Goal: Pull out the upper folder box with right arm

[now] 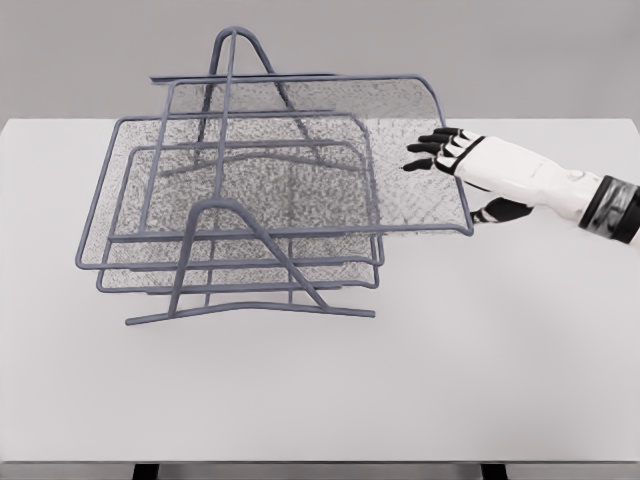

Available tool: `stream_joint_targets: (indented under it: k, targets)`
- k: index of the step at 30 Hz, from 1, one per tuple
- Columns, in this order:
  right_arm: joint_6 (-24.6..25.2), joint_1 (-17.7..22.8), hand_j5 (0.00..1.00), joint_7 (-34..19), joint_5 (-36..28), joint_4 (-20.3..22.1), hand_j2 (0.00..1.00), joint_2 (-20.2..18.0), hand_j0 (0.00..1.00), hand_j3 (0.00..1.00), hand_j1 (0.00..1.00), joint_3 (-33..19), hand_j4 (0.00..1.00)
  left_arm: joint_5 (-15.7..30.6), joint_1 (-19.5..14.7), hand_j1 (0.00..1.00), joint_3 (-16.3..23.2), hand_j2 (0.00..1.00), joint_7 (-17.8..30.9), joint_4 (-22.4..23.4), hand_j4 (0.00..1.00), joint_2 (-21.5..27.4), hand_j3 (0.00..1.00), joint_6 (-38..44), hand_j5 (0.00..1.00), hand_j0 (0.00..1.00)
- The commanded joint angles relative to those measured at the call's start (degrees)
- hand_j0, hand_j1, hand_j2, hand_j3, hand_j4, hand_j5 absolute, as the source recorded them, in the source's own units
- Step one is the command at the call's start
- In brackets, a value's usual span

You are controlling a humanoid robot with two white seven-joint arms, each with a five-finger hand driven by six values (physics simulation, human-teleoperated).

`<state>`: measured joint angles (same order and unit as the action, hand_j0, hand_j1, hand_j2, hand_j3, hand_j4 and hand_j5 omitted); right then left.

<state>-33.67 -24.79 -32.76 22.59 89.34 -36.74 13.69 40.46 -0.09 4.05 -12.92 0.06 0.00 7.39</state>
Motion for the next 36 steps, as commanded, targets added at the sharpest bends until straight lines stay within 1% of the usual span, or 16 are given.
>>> stream_joint_targets:
  k: [1,5,8,11,15,17,21,22,23,24,25,26,27,29,32,36]
  targets:
    - [-1.3,0.0,1.0,-0.3,9.9,-1.1,1.0,-2.3,1.0,1.0,1.0,-1.3,1.0,0.0,0.0,1.0,0.1,1.0,0.0,0.0,1.0,0.0,1.0,0.0,1.0,1.0]
    - [-1.3,3.5,1.0,-0.3,9.8,-1.9,1.0,-4.1,1.0,1.0,1.0,-6.2,1.0,0.0,0.0,1.0,0.1,1.0,0.0,0.0,1.0,0.0,1.0,0.0,1.0,1.0]
    - [-1.3,4.2,1.0,-0.3,9.8,-2.2,1.0,-5.4,1.0,1.0,1.0,-7.2,1.0,0.0,0.0,1.0,0.1,1.0,0.0,0.0,1.0,0.0,1.0,0.0,1.0,1.0]
    - [-1.3,7.0,1.0,-0.3,9.8,-3.5,1.0,-5.7,1.0,1.0,1.0,-11.9,1.0,0.0,0.0,1.0,0.1,1.0,0.0,0.0,1.0,0.0,1.0,0.0,1.0,1.0]
    - [-1.3,7.1,1.0,-0.3,9.8,-3.5,1.0,-6.2,1.0,1.0,1.0,-13.5,1.0,0.0,0.0,1.0,0.0,1.0,0.0,0.0,1.0,0.0,1.0,0.0,1.0,1.0]
    - [-1.3,7.1,1.0,-0.3,8.3,-3.5,1.0,-8.3,1.0,1.0,1.0,-14.2,1.0,0.0,0.0,1.0,0.1,1.0,0.0,0.0,1.0,0.0,1.0,0.0,1.0,1.0]
    - [-1.3,6.9,1.0,-1.2,0.1,-2.6,1.0,-14.2,1.0,1.0,1.0,-15.1,1.0,0.0,0.0,1.0,0.0,1.0,0.0,0.0,1.0,0.0,1.0,0.0,1.0,1.0]
    - [-1.3,6.8,1.0,-1.4,-3.8,-0.6,1.0,-16.4,1.0,1.0,1.0,-14.9,1.0,0.0,0.0,1.0,0.1,1.0,0.0,0.0,1.0,0.0,1.0,0.0,1.0,1.0]
    - [-1.3,6.6,1.0,-1.6,-7.2,2.6,1.0,-19.1,1.0,1.0,1.0,-14.2,1.0,0.0,0.0,1.0,0.1,1.0,0.0,0.0,1.0,0.0,1.0,0.0,1.0,1.0]
    - [-1.3,6.1,1.0,-1.8,-13.3,4.8,1.0,-25.4,1.0,1.0,1.0,-12.6,1.0,0.0,0.0,1.0,0.0,1.0,0.0,0.0,1.0,0.0,1.0,0.0,1.0,1.0]
    - [-1.3,5.5,1.0,-1.8,-16.2,5.7,1.0,-28.6,1.0,1.0,1.0,-10.4,1.0,0.0,0.0,1.0,0.0,1.0,0.0,0.0,1.0,0.0,1.0,0.0,1.0,1.0]
    - [-1.3,2.7,1.0,-1.8,-16.5,6.5,1.0,-28.0,1.0,1.0,1.0,-7.1,1.0,0.0,0.0,1.0,0.0,1.0,0.0,0.0,1.0,0.0,1.0,0.0,1.0,1.0]
    - [-1.3,-2.5,1.0,-1.7,-16.5,6.5,1.0,-25.3,1.0,1.0,1.0,-1.6,1.0,0.0,0.0,1.0,0.0,1.0,0.0,0.0,1.0,0.0,1.0,0.0,1.0,1.0]
    - [-1.3,-13.4,1.0,-1.8,-16.4,6.5,1.0,-17.0,1.0,1.0,1.0,10.3,1.0,0.0,0.0,1.0,0.0,1.0,0.1,-0.1,1.0,0.0,1.0,0.0,1.0,1.0]
    - [-1.3,-13.5,1.0,-2.2,-16.3,6.9,1.0,-14.1,1.0,1.0,1.0,13.6,1.0,0.0,0.0,1.0,0.1,1.0,0.1,-0.1,1.0,0.0,1.0,0.0,1.0,1.0]
    - [-1.3,-13.6,1.0,-2.2,-16.3,6.9,1.0,-14.1,1.0,1.0,1.0,14.1,1.0,0.0,0.0,1.0,0.1,1.0,0.0,-0.1,1.0,0.0,1.0,0.0,1.0,1.0]
